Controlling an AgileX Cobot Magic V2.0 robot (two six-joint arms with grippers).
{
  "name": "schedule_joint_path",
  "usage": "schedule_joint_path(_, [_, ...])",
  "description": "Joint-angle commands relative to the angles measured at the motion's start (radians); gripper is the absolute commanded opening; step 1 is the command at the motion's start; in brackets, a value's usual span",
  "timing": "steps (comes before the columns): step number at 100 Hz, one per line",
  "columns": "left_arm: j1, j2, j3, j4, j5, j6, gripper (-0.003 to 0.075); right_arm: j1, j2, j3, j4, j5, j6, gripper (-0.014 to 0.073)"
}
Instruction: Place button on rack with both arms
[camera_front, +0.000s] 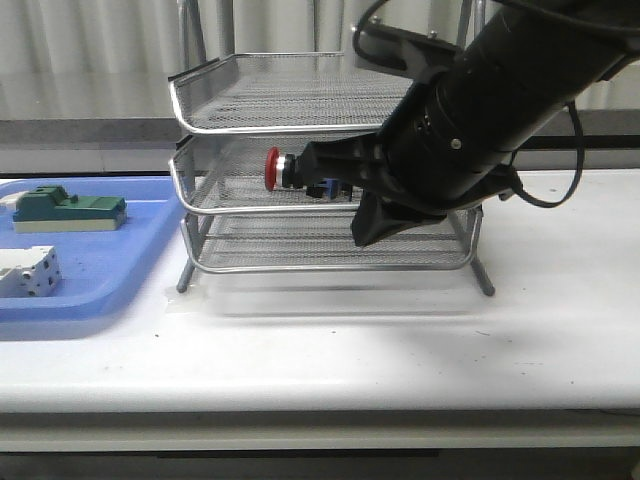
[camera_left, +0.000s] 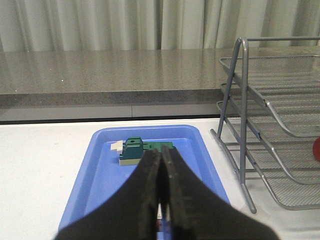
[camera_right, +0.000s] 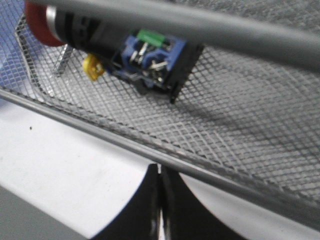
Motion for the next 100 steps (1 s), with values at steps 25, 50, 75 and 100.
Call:
schedule_joint_path(25, [0.002, 0.008, -0.029, -0.019, -0.058, -0.004, -0.0020, -0.020, -0.057, -0.047, -0.014, 0.025, -0.012, -0.0058])
schedule_joint_path(50, [0.002, 0.008, -0.029, -0.019, -0.058, -0.004, -0.0020, -0.030, -0.164, -0.047, -0.050, 0.081, -0.012, -0.0058])
schedule_joint_path(75, [0.002, 0.008, -0.029, -0.019, -0.058, -0.004, -0.0020, -0.141, -0.314, -0.042, -0.146, 0.183, -0.012, -0.0058])
schedule_joint_path(100, [0.002, 0.008, -0.029, -0.019, -0.058, -0.004, -0.0020, -0.318, -0.524, 0.056, -0.208, 0.221, -0.011, -0.0058])
